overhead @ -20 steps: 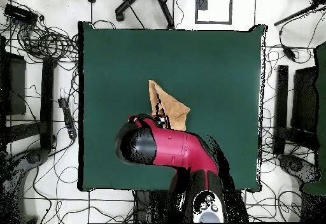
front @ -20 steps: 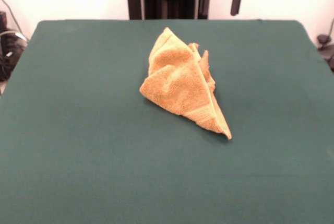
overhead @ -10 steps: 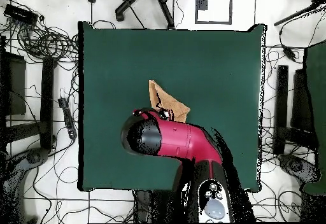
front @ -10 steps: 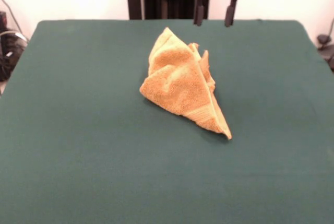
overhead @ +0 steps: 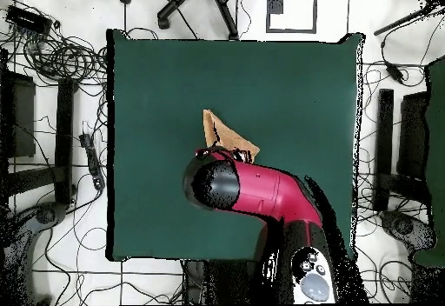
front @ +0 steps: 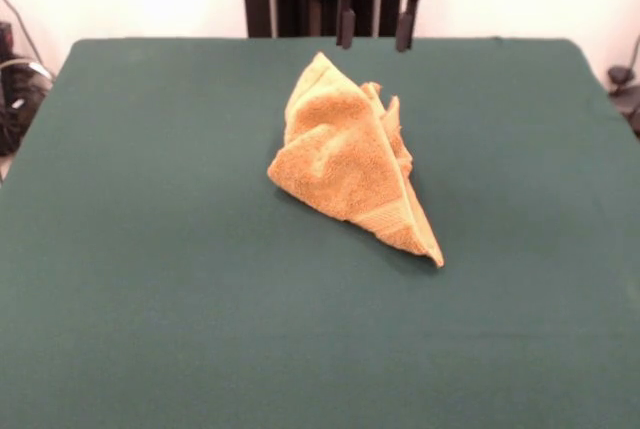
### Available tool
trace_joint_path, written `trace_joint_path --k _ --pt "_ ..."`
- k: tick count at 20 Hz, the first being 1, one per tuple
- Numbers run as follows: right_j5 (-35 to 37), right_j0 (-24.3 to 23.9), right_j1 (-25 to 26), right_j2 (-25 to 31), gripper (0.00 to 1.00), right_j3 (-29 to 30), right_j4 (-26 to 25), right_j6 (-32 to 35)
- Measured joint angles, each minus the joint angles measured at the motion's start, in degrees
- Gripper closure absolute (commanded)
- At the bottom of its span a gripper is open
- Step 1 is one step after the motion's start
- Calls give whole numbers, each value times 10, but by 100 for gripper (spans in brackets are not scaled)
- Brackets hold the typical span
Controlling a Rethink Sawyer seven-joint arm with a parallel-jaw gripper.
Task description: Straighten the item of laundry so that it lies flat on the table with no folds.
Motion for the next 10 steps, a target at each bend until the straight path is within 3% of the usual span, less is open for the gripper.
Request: trace_joint_path --k 10 --pt "20 -21 1 0 0 -15 -24 0"
